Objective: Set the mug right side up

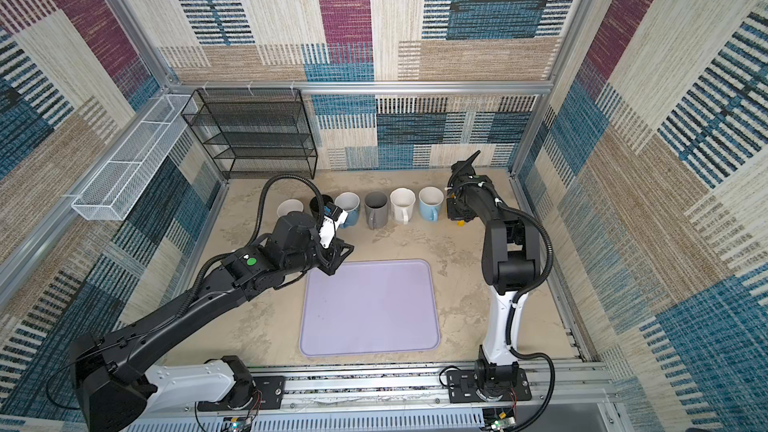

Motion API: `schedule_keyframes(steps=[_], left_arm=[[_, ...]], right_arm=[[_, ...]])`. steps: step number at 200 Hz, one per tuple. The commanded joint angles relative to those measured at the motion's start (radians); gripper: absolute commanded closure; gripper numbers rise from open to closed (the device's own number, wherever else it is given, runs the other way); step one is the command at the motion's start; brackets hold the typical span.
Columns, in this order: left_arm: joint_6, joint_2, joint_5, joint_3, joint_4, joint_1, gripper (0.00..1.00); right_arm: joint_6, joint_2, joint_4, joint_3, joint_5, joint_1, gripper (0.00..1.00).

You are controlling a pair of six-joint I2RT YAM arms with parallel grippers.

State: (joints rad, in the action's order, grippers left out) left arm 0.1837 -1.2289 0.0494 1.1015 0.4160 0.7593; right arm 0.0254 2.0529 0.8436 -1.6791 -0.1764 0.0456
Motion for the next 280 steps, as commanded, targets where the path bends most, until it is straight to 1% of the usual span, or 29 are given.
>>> schedule_keyframes(steps=[1, 40, 62, 100, 105, 116, 120, 133, 139, 153, 157, 168, 184, 194, 226, 246, 280], left_arm=[[-0.010, 0.002, -0.005, -0.002, 0.000, -0.001, 0.68], [-0.012, 0.002, -0.006, -0.002, 0.000, 0.000, 0.68], [-0.009, 0.001, -0.005, 0.000, 0.003, 0.000, 0.68], [-0.009, -0.002, -0.005, 0.001, 0.006, 0.000, 0.68], [-0.009, -0.002, -0.004, 0.001, 0.005, -0.001, 0.68], [-0.009, -0.003, -0.005, 0.001, 0.005, 0.000, 0.68], [-0.007, -0.002, -0.005, 0.001, 0.006, -0.001, 0.68], [-0.007, -0.003, -0.005, 0.001, 0.007, 0.000, 0.68], [-0.007, -0.003, -0.007, 0.003, 0.007, -0.001, 0.68], [-0.005, -0.003, -0.009, 0.002, 0.009, 0.000, 0.67], [-0.003, -0.002, -0.008, 0.003, 0.009, 0.000, 0.67], [-0.002, 0.000, -0.009, 0.002, 0.011, -0.001, 0.67], [-0.001, 0.001, -0.014, 0.003, 0.013, -0.001, 0.67], [-0.001, 0.003, -0.016, 0.002, 0.014, 0.000, 0.67], [0.002, 0.007, -0.030, 0.002, 0.019, 0.000, 0.65], [0.002, 0.011, -0.044, 0.001, 0.022, 0.000, 0.63], [0.001, 0.025, -0.115, 0.018, 0.039, -0.005, 0.56]], right_arm=[[-0.005, 0.001, -0.024, 0.000, -0.003, 0.001, 1.00], [-0.005, 0.009, -0.017, -0.003, 0.002, 0.000, 1.00], [-0.003, 0.014, -0.012, -0.005, -0.003, 0.000, 0.86], [-0.002, 0.017, -0.010, -0.008, -0.007, 0.000, 0.83], [-0.001, 0.015, -0.009, -0.009, -0.009, 0.000, 0.79], [-0.001, 0.015, -0.009, -0.010, -0.009, 0.000, 0.78], [-0.001, 0.015, -0.009, -0.010, -0.010, 0.000, 0.75], [-0.001, 0.014, -0.011, -0.009, -0.010, 0.001, 0.74], [0.001, 0.013, -0.011, -0.009, -0.008, 0.001, 0.71], [0.003, 0.012, -0.011, -0.010, -0.009, 0.001, 0.70], [0.002, 0.010, -0.012, -0.010, -0.009, 0.000, 0.68], [0.004, 0.008, -0.012, -0.012, -0.011, 0.000, 0.67], [0.006, -0.003, -0.014, -0.013, -0.012, 0.000, 0.61], [0.008, -0.014, -0.013, -0.015, -0.013, 0.000, 0.60], [0.015, -0.078, -0.017, -0.016, -0.011, 0.000, 0.46], [0.012, -0.137, -0.032, -0.007, 0.017, 0.000, 0.36], [0.023, -0.253, -0.093, 0.038, 0.067, 0.000, 0.19]])
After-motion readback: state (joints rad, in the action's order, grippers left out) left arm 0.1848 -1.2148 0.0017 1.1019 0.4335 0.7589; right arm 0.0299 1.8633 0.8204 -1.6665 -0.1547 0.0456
